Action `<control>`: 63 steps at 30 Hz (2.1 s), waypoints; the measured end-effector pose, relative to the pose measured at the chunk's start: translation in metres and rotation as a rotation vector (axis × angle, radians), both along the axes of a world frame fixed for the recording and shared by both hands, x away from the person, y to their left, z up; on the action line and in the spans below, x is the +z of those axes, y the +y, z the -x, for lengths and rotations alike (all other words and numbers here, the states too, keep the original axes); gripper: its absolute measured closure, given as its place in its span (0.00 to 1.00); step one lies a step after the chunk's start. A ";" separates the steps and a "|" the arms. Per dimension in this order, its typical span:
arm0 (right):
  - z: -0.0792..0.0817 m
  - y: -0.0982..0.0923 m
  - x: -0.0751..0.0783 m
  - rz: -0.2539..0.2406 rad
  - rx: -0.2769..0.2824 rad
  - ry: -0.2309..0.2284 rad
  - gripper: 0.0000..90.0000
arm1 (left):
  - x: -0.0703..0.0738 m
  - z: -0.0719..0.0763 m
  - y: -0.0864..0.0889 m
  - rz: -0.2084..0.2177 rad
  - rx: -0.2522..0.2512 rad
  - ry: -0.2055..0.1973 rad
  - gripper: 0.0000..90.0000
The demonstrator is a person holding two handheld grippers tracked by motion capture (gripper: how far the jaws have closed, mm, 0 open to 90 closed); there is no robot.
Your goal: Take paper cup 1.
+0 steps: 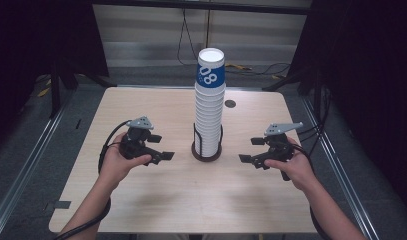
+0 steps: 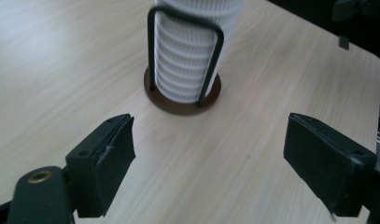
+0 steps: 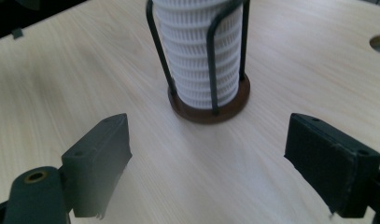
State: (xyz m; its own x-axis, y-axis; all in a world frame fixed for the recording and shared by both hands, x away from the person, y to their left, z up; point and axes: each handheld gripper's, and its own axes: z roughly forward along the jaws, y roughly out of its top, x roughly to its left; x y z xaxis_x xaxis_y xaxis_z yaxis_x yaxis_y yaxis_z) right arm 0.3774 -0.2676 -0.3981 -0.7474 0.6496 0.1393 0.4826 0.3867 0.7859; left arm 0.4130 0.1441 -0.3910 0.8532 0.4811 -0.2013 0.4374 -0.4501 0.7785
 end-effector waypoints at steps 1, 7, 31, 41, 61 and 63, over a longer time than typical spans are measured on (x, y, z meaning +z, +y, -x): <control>-0.001 0.002 0.004 -0.005 0.005 -0.003 0.15 | 0.004 -0.002 -0.002 0.003 -0.004 -0.008 0.18; -0.007 0.010 0.026 -0.028 0.026 -0.024 0.15 | 0.026 -0.011 -0.019 0.008 -0.047 -0.037 0.19; -0.033 0.044 0.089 -0.084 0.079 -0.085 0.15 | 0.072 -0.035 -0.047 0.037 -0.056 -0.009 0.16; -0.046 0.058 0.121 -0.086 0.057 -0.141 0.14 | 0.086 -0.043 -0.054 0.062 -0.055 -0.032 0.17; -0.075 0.105 0.167 -0.101 0.010 -0.207 0.14 | 0.109 -0.058 -0.082 0.096 -0.036 -0.106 0.16; -0.076 0.107 0.168 -0.094 -0.005 -0.213 0.14 | 0.108 -0.059 -0.083 0.099 -0.024 -0.124 0.16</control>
